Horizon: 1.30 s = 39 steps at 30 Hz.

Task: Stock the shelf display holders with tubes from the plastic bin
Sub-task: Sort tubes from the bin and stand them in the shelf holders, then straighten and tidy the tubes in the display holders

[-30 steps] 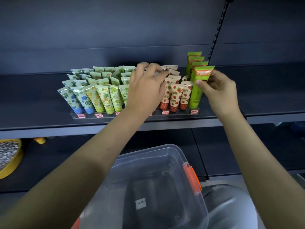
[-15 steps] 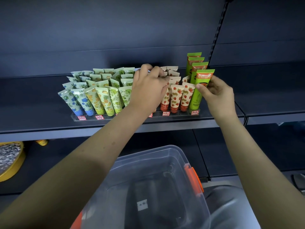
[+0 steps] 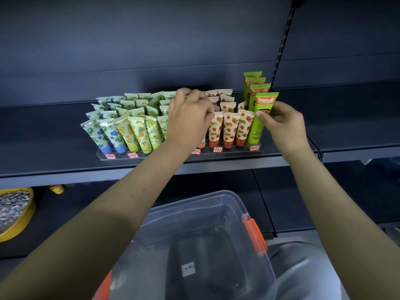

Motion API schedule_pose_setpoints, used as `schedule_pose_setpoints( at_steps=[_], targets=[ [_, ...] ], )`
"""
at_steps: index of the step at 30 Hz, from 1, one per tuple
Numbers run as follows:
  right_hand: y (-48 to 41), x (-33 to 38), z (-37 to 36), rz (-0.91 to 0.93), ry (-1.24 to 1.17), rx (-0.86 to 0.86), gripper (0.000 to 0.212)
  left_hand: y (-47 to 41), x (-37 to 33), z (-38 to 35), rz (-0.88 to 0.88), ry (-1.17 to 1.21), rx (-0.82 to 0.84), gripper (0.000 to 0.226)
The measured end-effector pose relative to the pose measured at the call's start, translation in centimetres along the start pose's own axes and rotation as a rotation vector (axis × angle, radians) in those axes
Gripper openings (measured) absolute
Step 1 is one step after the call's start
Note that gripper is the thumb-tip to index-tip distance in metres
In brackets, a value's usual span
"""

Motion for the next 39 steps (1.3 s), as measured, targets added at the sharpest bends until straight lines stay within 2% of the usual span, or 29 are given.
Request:
schedule_pose_setpoints(
  at_steps=[4,9,13,16,22,27,33,39],
  targets=[
    [-0.5,0.3,0.8,-0.017,0.017,0.009,0.041,-0.2,0.5,-0.2,0.070,0.079,0.064,0.007],
    [-1.0,2.1,1.6,0.014,0.042,0.003,0.047,0.0,0.5,0.0,0.086,0.068,0.108,0.011],
    [-0.6,5.2,1.7,0.176,0.274,-0.046,0.048,0.0,0.4,0.9,0.083,0.088,0.112,0.015],
    [0.2,7.6,0.5,0.311,0.421,-0.019,0.042,0.1,0.8,1.9,0.066,0.094,0.102,0.017],
    [2.1,11.5,-4.8,0.447,0.541,0.119,0.038,0.7,3.9,4.8,0.070,0.100,0.102,0.023],
    [2.7,13.9,-10.7,0.493,0.572,0.277,0.034,1.4,9.5,8.7,0.071,0.071,0.092,0.022],
    [1.8,14.6,-18.2,0.471,0.583,0.413,0.031,2.3,17.8,11.6,0.156,-0.003,0.099,0.021],
    [-0.2,14.6,-24.0,0.394,0.520,0.481,0.027,1.3,22.7,10.4,0.176,0.013,0.158,0.023]
  ],
)
Point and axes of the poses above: each hand's wrist, its own y-axis away from the middle knuckle, its own z-axis out of the back of the hand, x = y × z, the point moved 8 cm from there along -y, towards the middle knuckle, and after that the axes turned 7 degrees about -y, right-handed, at the moved point
